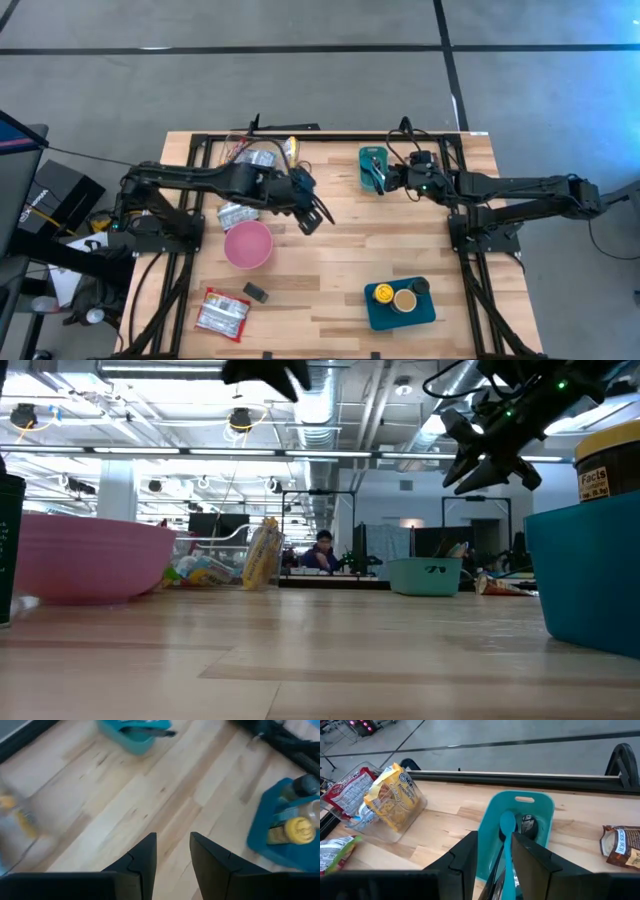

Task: Pick & Place Food Item
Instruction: Put the green noodle pack into the transparent bin

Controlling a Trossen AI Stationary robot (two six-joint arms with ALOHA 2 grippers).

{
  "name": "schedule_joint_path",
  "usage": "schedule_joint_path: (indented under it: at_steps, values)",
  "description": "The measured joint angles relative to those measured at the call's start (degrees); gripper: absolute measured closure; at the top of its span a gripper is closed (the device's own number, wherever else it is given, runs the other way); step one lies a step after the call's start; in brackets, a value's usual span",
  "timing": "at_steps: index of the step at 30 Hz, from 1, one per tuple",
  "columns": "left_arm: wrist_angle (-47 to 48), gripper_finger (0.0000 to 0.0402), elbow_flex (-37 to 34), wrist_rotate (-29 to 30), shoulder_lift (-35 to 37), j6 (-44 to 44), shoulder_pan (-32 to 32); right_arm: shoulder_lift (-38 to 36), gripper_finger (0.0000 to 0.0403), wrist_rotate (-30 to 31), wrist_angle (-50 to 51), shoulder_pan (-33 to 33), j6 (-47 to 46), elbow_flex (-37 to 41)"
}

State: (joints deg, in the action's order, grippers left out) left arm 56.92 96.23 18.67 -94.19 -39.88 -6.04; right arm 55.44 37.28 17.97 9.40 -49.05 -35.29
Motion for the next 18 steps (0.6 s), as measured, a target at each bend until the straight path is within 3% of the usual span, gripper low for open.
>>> schedule_joint_path:
  at_steps: [12, 18]
  values:
    - [20.83, 0.0289, 0.00, 3.28, 3.14, -10.09, 0.00, 0.02, 0.0290, -2.58, -0.19, 0.01, 0.01, 0.00]
    - [24.94, 0.0289, -4.42, 6.27, 3.08, -13.10, 0.00, 0.02, 0.0290, -2.80, -0.21, 0.01, 0.01, 0.00]
